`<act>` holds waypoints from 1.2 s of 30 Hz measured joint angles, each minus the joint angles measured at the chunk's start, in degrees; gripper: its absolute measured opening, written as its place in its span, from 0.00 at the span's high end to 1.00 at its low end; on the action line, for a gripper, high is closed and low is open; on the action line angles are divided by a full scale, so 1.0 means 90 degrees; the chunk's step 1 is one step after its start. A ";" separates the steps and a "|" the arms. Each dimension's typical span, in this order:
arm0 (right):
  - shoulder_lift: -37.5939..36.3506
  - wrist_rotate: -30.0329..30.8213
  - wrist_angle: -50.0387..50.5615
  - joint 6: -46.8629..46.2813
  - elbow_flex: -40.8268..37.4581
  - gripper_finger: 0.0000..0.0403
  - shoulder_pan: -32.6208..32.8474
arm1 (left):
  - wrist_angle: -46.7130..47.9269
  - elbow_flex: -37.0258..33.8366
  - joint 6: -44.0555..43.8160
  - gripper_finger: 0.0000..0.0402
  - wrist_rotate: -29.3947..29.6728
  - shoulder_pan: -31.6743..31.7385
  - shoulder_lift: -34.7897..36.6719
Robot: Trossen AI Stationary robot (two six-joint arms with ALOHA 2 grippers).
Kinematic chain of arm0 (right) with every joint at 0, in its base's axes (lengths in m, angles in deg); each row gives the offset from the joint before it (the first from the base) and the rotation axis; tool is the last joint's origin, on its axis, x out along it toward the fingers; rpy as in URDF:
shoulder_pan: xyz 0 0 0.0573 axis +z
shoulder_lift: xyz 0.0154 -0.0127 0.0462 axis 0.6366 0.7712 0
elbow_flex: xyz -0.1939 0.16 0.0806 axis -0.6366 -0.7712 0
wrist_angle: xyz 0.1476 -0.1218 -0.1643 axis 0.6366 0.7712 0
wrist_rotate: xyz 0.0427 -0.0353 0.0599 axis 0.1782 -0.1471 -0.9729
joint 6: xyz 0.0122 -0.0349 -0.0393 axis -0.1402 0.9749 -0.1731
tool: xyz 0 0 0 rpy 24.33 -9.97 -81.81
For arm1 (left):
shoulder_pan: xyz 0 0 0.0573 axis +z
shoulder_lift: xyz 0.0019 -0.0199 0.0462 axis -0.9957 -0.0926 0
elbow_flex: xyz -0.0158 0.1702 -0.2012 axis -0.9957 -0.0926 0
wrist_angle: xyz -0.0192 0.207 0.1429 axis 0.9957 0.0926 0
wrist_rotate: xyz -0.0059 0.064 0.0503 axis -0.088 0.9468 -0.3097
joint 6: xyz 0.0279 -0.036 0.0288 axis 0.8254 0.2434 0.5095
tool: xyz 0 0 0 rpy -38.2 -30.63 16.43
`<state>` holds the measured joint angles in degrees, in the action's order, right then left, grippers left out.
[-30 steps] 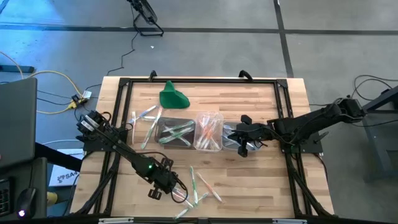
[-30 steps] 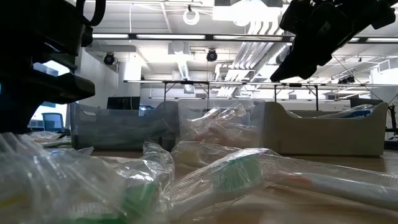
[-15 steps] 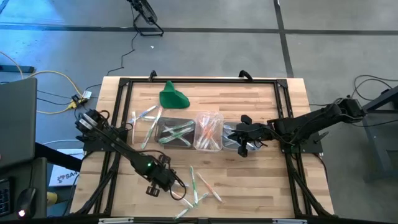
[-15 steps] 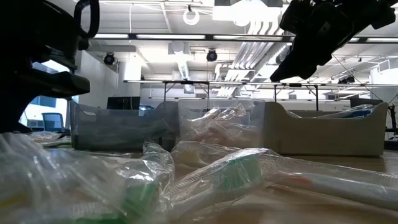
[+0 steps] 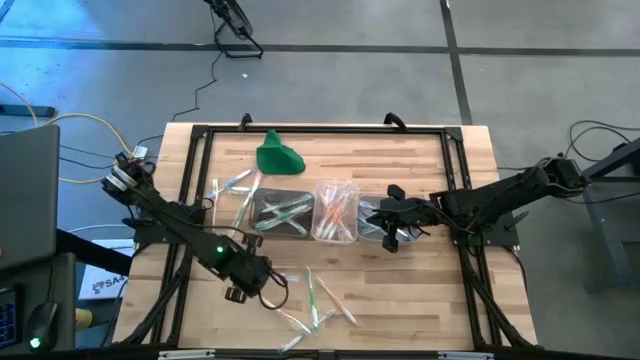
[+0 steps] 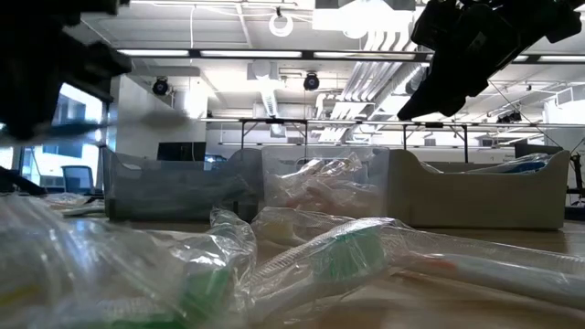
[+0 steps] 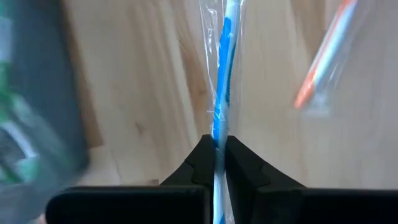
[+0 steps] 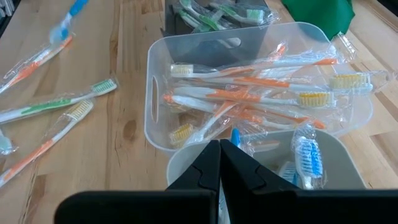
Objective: Pick & Place Toothbrushes
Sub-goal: Put the blue toothbrush into the gray bin
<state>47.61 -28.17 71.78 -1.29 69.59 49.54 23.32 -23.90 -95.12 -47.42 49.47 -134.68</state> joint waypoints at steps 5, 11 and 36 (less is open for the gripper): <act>0.0000 -0.0023 0.0003 -0.0001 0.0000 0.99 0.0000 | -0.0031 0.0007 -0.0082 0.97 0.0647 0.0002 0.0771; 0.0000 -0.0216 0.0003 0.0002 0.0000 0.99 0.0002 | -0.0161 0.0010 -0.0247 0.97 0.1696 0.0002 0.1661; 0.0000 -0.0165 -0.1065 0.0688 0.0000 0.99 0.0000 | -0.3063 0.0017 0.2799 0.97 0.1154 0.2918 0.2486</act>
<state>47.61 -29.66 62.20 4.90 69.59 49.54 -4.25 -23.74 -69.93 -37.04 75.73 -112.31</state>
